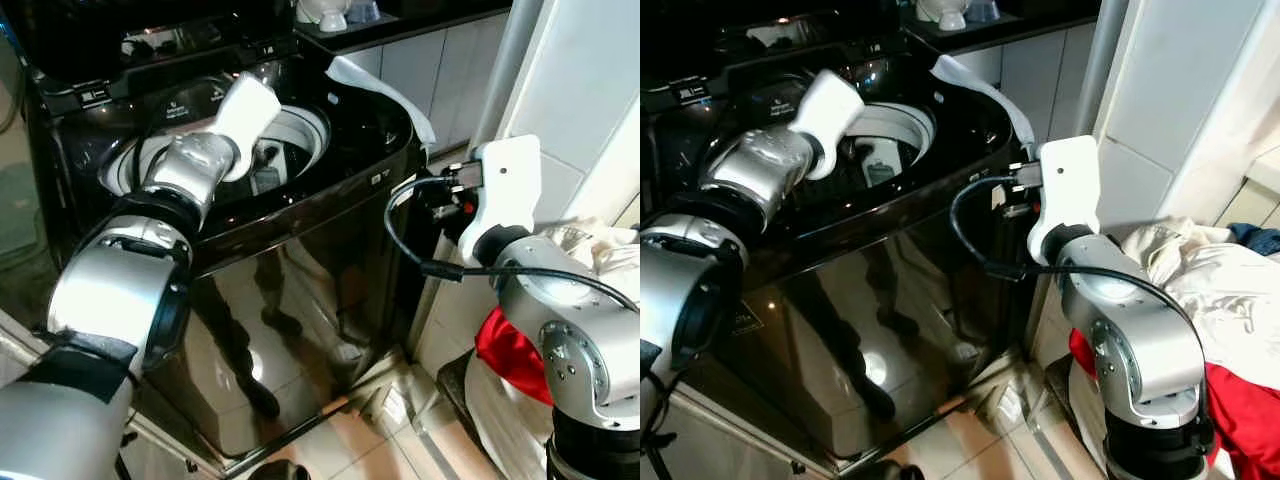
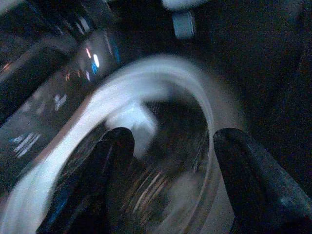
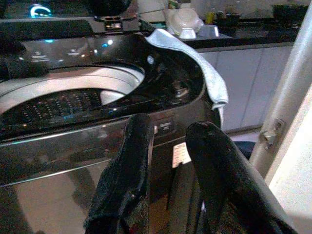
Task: Clothes washing
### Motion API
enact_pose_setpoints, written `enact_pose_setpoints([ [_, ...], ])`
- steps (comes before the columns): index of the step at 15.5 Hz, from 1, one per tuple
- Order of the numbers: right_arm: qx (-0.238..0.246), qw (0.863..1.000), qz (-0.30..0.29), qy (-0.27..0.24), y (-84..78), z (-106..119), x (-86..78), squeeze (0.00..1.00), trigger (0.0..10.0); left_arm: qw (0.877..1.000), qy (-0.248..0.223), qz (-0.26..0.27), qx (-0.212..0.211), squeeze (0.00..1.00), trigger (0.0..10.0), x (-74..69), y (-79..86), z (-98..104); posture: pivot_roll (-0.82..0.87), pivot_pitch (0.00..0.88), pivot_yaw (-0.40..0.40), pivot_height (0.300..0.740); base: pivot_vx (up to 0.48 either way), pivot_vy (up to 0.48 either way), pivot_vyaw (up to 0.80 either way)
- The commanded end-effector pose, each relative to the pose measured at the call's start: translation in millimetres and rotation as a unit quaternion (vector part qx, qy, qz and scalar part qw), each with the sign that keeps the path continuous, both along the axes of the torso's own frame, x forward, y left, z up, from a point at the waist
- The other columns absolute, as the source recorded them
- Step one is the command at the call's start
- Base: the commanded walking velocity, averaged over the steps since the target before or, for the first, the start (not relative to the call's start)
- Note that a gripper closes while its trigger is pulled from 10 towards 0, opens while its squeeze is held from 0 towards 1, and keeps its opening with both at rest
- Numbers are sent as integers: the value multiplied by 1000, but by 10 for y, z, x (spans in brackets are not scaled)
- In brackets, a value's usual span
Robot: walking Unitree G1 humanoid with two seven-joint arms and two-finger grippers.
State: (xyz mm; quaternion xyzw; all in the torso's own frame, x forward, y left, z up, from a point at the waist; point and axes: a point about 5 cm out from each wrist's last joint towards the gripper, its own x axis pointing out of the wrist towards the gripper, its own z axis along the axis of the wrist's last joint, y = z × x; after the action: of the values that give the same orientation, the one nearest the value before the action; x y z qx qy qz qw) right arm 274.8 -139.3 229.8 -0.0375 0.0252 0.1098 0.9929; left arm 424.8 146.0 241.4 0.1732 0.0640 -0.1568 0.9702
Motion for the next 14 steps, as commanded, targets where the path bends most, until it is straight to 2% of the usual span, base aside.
enact_pose_setpoints([
  [1,2,1000,-23,-19,-52,58,-14,0,10000,993,-82,-6,-83,0,10000,11,-79,272,-73,0,116,740,0,0,0],
  [2,3,997,-63,-38,-161,100,-30,0,10000,981,-103,-46,-160,0,10000,-86,-200,125,-77,0,114,740,0,0,0],
  [3,0,994,-94,-53,-251,134,-57,0,10000,973,-110,-76,-187,0,10000,-286,-271,-102,-85,0,115,740,0,0,0],
  [4,12,990,-127,-54,-342,147,-71,0,10000,968,-119,-55,-212,0,10000,-486,-248,-278,-89,0,108,740,0,0,-744],
  [5,6,987,-152,-50,-424,135,-97,0,10000,964,-104,-41,-241,0,10000,-625,-240,-403,-94,0,106,740,0,0,-781],
  [6,-1,986,-159,-46,-471,112,-121,0,10000,966,-124,-31,-227,0,10000,-746,-265,-410,-72,0,80,740,0,0,-800],
  [7,3,987,-153,-43,-446,102,-117,0,10000,966,-129,-33,-223,0,10000,-839,-305,-386,-62,0,69,740,0,0,-800],
  [8,6,993,-111,-40,-351,84,-114,0,10000,955,-161,-25,-249,0,10000,-869,-328,-250,-52,0,60,740,0,0,-800],
  [9,9,995,-94,-29,-292,31,-134,0,10000,952,-185,-20,-244,0,10000,-853,-331,-151,-45,0,61,740,0,0,-800],
  [10,1,996,-85,-21,-248,-29,-154,0,10000,961,-169,-26,-218,0,10000,-872,-374,-184,-45,0,66,740,0,0,-800],
  [11,7,996,-92,-21,-253,-33,-126,0,10000,971,-144,-35,-190,0,10000,-944,-392,-308,-33,0,62,740,0,0,-800],
  [12,17,996,-89,-14,-224,-61,-116,0,10000,976,-136,-32,-169,0,10000,-961,-370,-356,-10,0,41,740,0,0,-800],
  [14,23,997,-72,3,-153,-156,-159,0,10000,978,-120,0,-171,0,10000,-978,-310,-410,-13,0,53,740,0,463,-672],
])
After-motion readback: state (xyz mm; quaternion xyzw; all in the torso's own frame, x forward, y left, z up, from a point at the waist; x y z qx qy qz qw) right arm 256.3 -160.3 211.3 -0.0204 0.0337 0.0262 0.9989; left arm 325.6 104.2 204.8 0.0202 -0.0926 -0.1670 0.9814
